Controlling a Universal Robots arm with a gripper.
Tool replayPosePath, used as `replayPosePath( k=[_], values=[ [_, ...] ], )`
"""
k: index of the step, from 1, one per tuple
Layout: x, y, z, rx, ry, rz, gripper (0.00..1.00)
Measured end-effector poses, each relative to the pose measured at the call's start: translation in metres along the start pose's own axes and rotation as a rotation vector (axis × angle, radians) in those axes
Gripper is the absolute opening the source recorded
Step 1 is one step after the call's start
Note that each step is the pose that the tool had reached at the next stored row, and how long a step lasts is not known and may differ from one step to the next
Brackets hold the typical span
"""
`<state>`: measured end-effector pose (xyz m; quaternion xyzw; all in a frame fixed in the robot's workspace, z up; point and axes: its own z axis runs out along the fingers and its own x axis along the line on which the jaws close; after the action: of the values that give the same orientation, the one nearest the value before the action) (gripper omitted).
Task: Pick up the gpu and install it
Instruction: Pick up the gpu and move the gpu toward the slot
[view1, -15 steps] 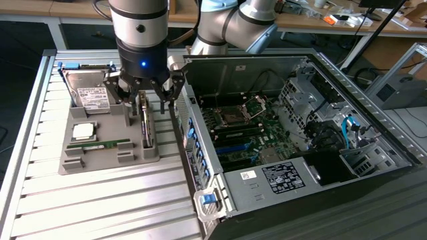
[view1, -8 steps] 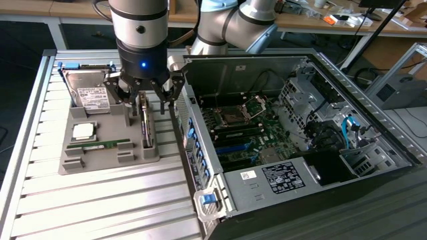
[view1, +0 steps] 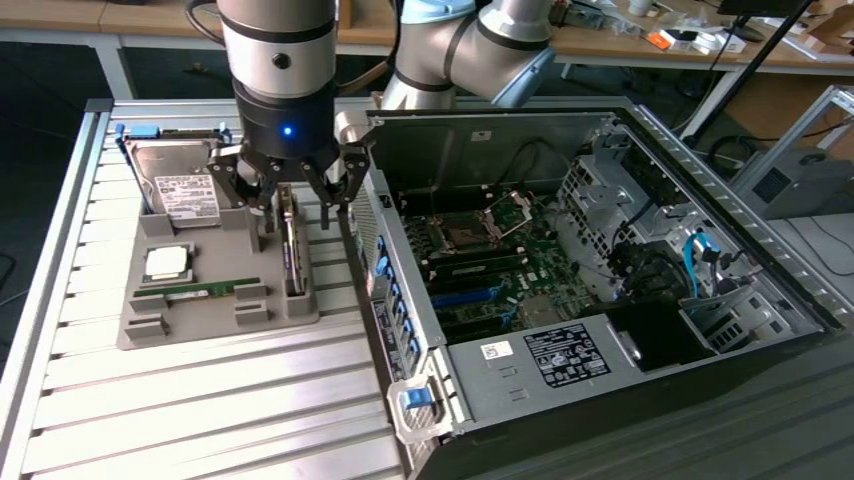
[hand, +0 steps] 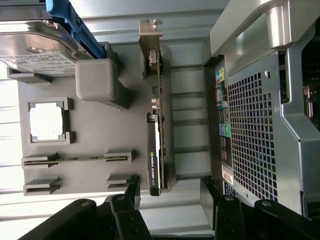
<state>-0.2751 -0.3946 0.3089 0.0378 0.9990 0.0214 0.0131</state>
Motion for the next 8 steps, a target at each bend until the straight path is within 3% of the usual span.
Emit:
replayPosePath(
  k=[8],
  values=[
    [0.0000, -0.0001, 0.0016, 0.0000, 0.0000, 0.000, 0.60]
  ],
)
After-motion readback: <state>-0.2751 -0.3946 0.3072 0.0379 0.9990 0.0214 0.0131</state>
